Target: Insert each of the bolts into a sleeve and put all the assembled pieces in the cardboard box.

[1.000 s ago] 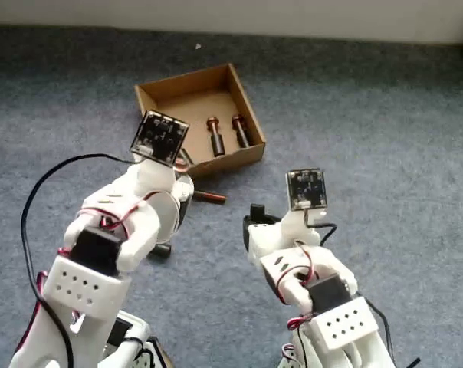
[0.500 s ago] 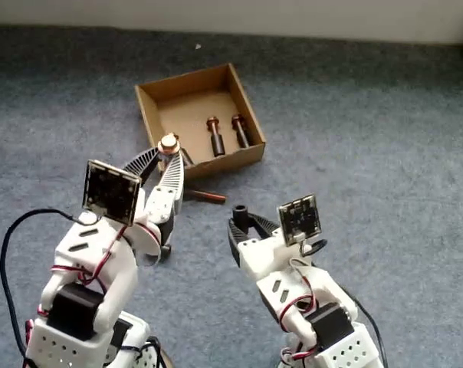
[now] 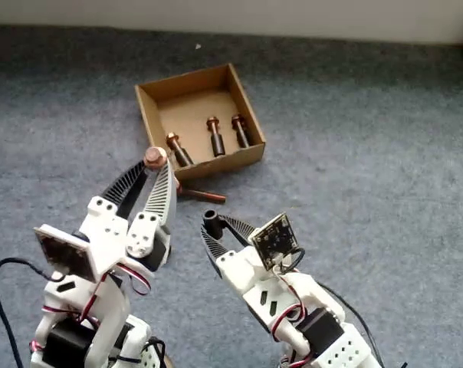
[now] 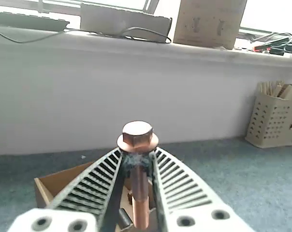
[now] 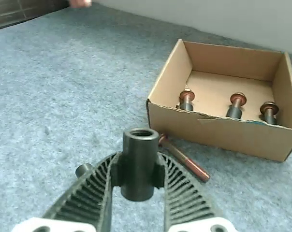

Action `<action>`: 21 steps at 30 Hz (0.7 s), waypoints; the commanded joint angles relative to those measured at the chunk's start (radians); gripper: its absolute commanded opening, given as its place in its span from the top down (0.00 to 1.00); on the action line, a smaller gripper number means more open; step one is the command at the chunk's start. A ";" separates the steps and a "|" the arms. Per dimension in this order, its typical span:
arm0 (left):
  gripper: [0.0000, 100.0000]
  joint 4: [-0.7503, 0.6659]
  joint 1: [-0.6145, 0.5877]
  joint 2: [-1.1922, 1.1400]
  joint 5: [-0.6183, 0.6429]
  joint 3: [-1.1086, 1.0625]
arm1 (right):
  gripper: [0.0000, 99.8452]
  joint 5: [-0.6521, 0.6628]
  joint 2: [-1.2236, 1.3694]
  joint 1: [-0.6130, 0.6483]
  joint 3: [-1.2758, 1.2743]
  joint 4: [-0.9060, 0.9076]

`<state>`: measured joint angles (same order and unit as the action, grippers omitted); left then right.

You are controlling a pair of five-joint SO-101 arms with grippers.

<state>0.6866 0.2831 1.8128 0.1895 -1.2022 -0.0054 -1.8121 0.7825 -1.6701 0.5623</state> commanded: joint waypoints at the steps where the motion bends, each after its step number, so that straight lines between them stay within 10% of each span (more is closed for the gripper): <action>1: 1.00 -0.026 0.119 0.007 0.006 -0.028 | 1.00 0.012 -0.022 0.036 -0.093 -0.082; 21: 1.00 0.034 0.163 0.007 0.009 -0.031 | 1.00 0.012 -0.022 0.033 -0.099 -0.243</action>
<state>0.6943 0.4335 1.8128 0.1941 -1.2467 -0.0054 -1.8121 0.8101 -1.6701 0.3567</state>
